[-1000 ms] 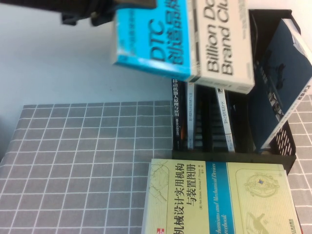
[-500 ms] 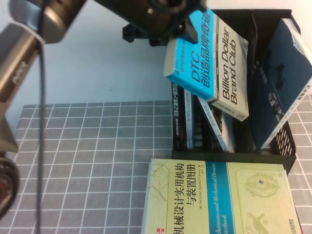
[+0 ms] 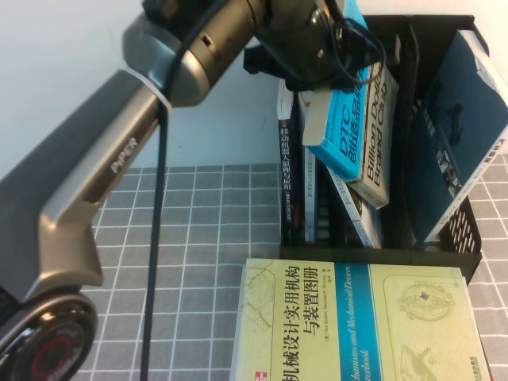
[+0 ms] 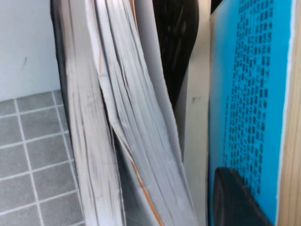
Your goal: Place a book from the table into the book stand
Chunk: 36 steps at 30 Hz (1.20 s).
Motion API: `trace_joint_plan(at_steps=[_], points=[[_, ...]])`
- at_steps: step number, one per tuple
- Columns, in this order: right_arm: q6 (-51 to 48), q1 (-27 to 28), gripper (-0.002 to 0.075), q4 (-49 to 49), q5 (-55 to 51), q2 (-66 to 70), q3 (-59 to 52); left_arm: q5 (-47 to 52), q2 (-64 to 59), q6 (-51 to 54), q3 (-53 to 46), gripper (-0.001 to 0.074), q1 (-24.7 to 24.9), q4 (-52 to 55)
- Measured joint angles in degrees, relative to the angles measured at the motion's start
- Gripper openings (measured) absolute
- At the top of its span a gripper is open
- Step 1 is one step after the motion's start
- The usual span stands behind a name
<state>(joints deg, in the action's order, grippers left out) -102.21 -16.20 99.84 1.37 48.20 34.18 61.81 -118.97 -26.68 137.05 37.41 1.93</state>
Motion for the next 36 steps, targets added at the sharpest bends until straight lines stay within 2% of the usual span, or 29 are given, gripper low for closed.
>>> trace_joint_plan(at_steps=[9,12,14,16,17,19,21,25,27,29,32,36], points=[[0.0,0.0,-0.0002,0.0,-3.3,0.0,0.0,-1.2,-2.3,2.4,0.0,0.0199,0.0,-1.9],[0.0,0.0,-0.0002,0.0,-4.8,0.0,0.0,-6.0,-2.3,4.7,0.1,0.0353,0.0,-3.5],[0.0,0.0,-0.0002,0.0,-5.5,0.0,-0.1,-8.7,-2.3,5.6,0.7,0.0494,-0.1,-3.9],[0.0,0.0,-0.0002,0.0,-5.7,0.0,-0.3,-9.8,-2.3,6.2,2.0,0.0566,-0.1,-3.7],[0.0,0.0,-0.0002,0.0,-5.8,0.1,-0.3,-9.8,-2.3,6.2,3.0,0.0578,-0.1,-3.0],[0.0,0.0,-0.0002,0.0,-5.9,0.1,-0.5,-8.8,-2.3,6.3,6.0,0.0547,-0.2,-1.9],[0.0,0.0,-0.0002,0.0,-6.9,0.2,-0.5,-6.8,-2.3,6.4,9.9,0.0461,-0.4,0.1],[3.9,0.0,-0.0002,-0.7,-16.1,3.7,-1.2,-1.0,-1.0,6.7,17.6,0.0172,-0.8,4.1],[9.7,0.0,-0.0002,-4.8,-23.2,8.3,-1.2,0.9,0.5,7.8,19.2,0.008,-0.8,4.8],[16.0,0.0,-0.0002,-11.6,-28.8,13.9,-1.2,2.5,2.6,9.2,19.9,0.0033,-0.8,5.1],[24.0,0.0,-0.0002,-22.6,-31.1,20.2,-1.4,4.6,5.6,10.8,20.1,0.0009,-0.8,5.4],[29.2,0.0,-0.0002,-28.8,-32.1,23.5,-1.5,6.8,7.9,11.2,20.2,0.0002,-0.8,6.5]])
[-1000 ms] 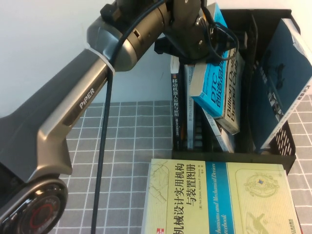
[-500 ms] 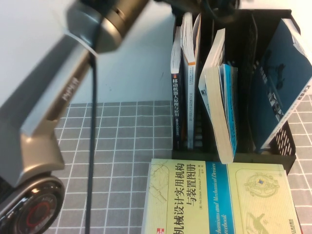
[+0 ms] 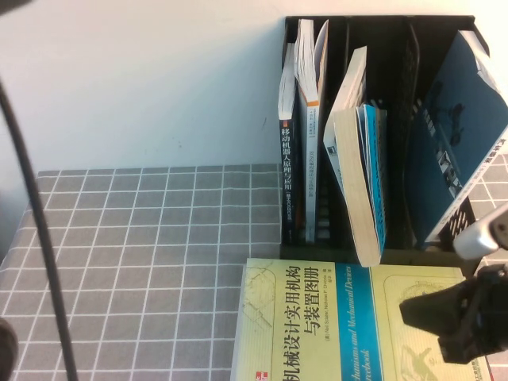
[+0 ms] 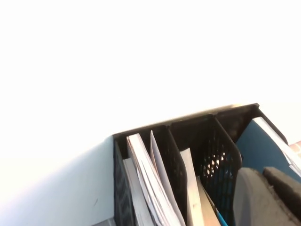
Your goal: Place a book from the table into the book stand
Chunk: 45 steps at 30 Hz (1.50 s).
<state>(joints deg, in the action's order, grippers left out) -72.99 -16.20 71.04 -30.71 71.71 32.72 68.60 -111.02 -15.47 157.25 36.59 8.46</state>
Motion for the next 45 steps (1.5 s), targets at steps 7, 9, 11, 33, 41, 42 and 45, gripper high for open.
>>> trace_joint_plan(at_steps=[7,9,11,33,41,42,45], points=[[-7.8,0.0,-0.0002,7.7,0.5,9.1,1.8,2.6,1.0,1.3,0.1,0.0001,0.0,-0.6],[-13.8,0.0,-0.0002,13.4,1.4,12.5,3.5,2.8,1.0,1.7,0.1,0.0001,0.0,-1.8],[-18.5,0.0,-0.0002,19.7,2.6,16.0,5.8,2.9,1.0,2.4,0.1,0.0001,0.0,-2.7],[-28.8,-0.1,-0.0002,26.2,9.1,23.4,24.3,3.7,1.0,4.2,0.1,-0.0001,0.0,-2.8],[-25.6,-0.1,-0.0003,26.4,6.5,23.4,25.0,3.7,1.2,4.3,0.1,-0.0001,0.0,-2.7],[-23.9,-0.1,-0.0003,26.4,5.4,23.3,25.0,3.7,1.3,4.5,0.1,-0.0001,0.0,-2.7],[-19.8,-0.1,-0.0003,26.6,1.3,23.1,25.0,3.7,2.4,4.7,0.1,-0.0001,0.0,-2.7]])
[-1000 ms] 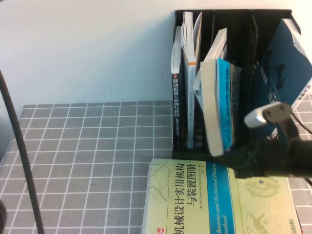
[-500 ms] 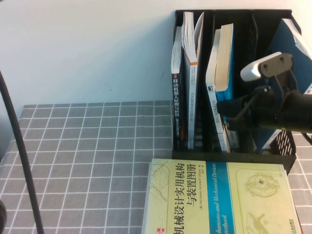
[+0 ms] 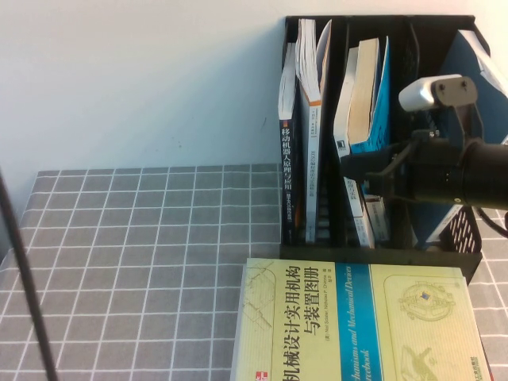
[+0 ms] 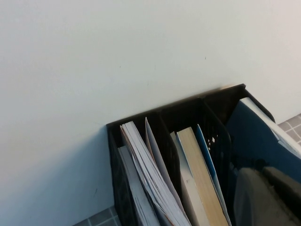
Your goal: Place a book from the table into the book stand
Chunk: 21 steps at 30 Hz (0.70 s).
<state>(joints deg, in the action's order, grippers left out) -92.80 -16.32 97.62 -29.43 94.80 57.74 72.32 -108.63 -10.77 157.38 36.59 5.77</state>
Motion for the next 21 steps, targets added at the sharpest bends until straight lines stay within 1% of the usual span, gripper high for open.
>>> trace_joint_plan(at_steps=[4,7,10,12,14,17,21], points=[[2.4,0.0,-0.0003,-0.8,-3.4,-0.5,0.0,0.0,2.7,0.0,0.0,-0.0001,0.0,0.0],[2.3,0.0,-0.0003,-0.9,-1.3,-0.5,0.0,0.0,5.4,0.2,0.0,-0.0001,0.0,0.0],[-1.7,0.0,-0.0003,-0.4,-0.6,0.3,0.0,0.0,7.7,0.6,0.1,-0.0001,0.0,0.0],[-5.5,0.0,-0.0003,-0.3,-1.3,1.6,0.6,0.0,8.8,0.6,0.1,-0.0001,0.0,0.1],[-7.2,0.0,-0.0003,-0.3,-2.1,2.8,1.9,0.1,9.6,0.9,0.1,-0.0001,0.0,0.1],[-8.3,0.0,-0.0003,-0.3,-2.3,4.2,4.2,0.1,9.8,0.9,0.2,-0.0001,0.0,0.1],[-8.6,0.1,-0.0003,-0.3,0.1,4.4,7.0,0.1,9.8,0.9,0.0,-0.0001,0.0,0.2]])
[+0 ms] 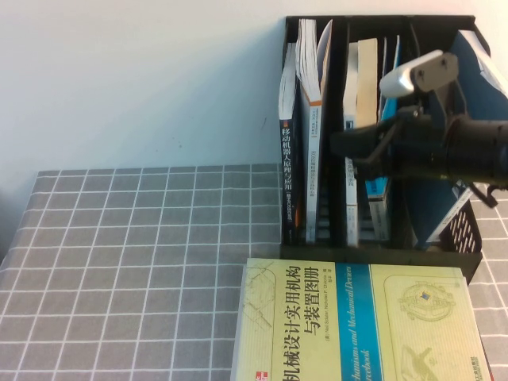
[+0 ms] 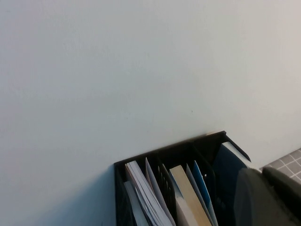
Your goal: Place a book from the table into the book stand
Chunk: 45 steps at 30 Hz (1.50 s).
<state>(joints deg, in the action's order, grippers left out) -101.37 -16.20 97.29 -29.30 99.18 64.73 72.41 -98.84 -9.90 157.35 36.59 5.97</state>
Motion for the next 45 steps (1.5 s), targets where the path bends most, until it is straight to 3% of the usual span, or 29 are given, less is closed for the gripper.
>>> trace_joint_plan(at_steps=[10,14,20,24,28,34,39,45], points=[[-0.3,0.6,-0.0003,0.0,-9.7,0.0,1.4,0.0,2.0,0.0,-3.7,-0.0001,0.0,0.0],[3.8,0.6,-0.0003,-2.2,-13.1,-0.2,1.4,0.0,3.9,0.1,-3.7,-0.0001,0.0,0.0],[17.5,0.6,-0.0003,-22.1,-14.7,-3.1,1.4,0.0,8.8,0.7,-4.0,-0.0001,0.0,-2.5],[30.9,0.6,-0.0003,-39.1,-20.0,-7.3,1.4,0.0,13.8,5.7,-9.9,-0.0001,0.0,-9.4],[46.6,0.6,-0.0003,-58.3,-28.0,-13.5,1.4,0.0,19.6,7.6,-21.1,-0.0001,0.0,-9.3],[68.7,0.6,-0.0003,-84.6,-32.8,-23.9,0.9,-0.4,29.6,7.0,-44.5,-0.0001,0.0,1.0],[80.4,0.6,-0.0003,-95.3,-24.2,-37.5,-6.1,-13.6,39.6,3.5,-68.8,-0.0001,0.0,5.1],[84.4,0.6,-0.0003,-96.7,-11.5,-54.9,-19.9,-37.5,53.9,2.6,-95.4,-0.0003,0.0,5.4]])
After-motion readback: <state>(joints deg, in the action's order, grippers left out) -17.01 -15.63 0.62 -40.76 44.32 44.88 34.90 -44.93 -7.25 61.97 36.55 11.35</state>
